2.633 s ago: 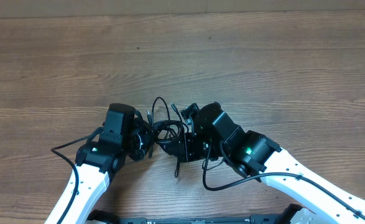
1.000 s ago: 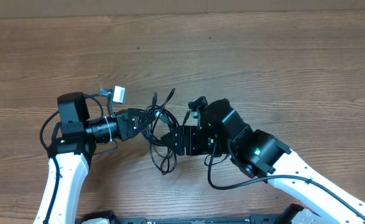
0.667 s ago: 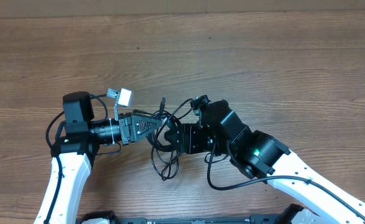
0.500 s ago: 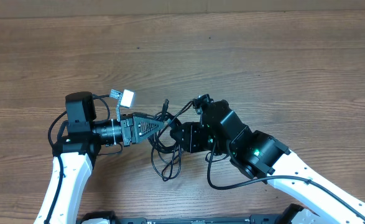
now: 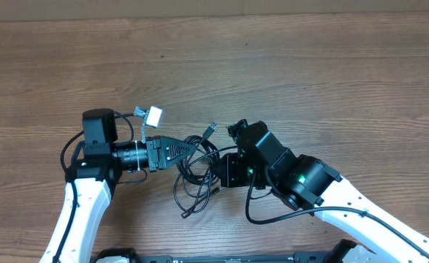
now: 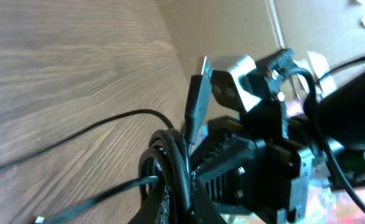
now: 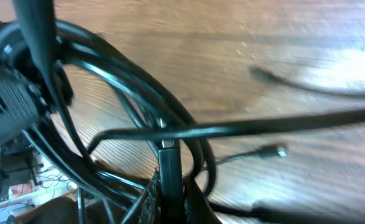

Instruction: Untangle cables

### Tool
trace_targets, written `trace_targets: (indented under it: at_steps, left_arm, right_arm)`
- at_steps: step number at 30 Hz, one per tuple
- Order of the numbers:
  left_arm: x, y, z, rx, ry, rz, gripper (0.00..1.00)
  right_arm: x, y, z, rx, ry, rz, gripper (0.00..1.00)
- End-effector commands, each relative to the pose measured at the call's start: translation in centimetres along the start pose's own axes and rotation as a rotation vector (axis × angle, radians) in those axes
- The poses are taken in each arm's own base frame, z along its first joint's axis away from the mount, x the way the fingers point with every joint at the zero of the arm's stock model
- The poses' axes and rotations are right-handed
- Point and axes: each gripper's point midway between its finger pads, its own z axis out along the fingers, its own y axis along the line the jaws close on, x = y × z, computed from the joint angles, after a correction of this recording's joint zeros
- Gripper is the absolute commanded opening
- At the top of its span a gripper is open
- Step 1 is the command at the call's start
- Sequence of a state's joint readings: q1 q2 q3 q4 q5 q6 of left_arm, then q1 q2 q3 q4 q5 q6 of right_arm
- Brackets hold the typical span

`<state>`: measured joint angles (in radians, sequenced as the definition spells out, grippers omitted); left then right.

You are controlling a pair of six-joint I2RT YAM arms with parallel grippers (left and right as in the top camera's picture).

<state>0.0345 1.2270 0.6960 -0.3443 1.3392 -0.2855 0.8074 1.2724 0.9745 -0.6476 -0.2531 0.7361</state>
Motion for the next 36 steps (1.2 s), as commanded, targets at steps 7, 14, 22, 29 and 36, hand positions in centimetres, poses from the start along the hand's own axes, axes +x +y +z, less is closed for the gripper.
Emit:
trace_targets:
  at_steps: [7,14,22,29,36]
  left_arm:
    - [-1.0,4.8,-0.9,-0.281,-0.111,-0.292,0.04]
    - [-0.8,4.0,-0.7,-0.236,-0.088,-0.258,0.04]
    - [0.1,0.7,-0.2,-0.047,-0.008,-0.080,0.04]
    - [0.5,-0.9,-0.2,0.041,0.016,0.002,0.04]
    - [0.5,-0.8,-0.2,0.039,0.015,0.002,0.04]
  right_arm:
    - [2.0,-6.6,-1.0,0.315,-0.006,0.300,0.04]
    - [1.6,-6.6,-1.0,0.313,-0.022,0.306,0.74]
    - [0.7,-5.7,-0.7,0.270,-0.053,0.297,0.84]
    - [0.0,-6.1,-0.2,0.286,-0.091,0.372,0.71]
    - [0.7,-7.4,1.6,0.350,-0.042,0.383,0.26]
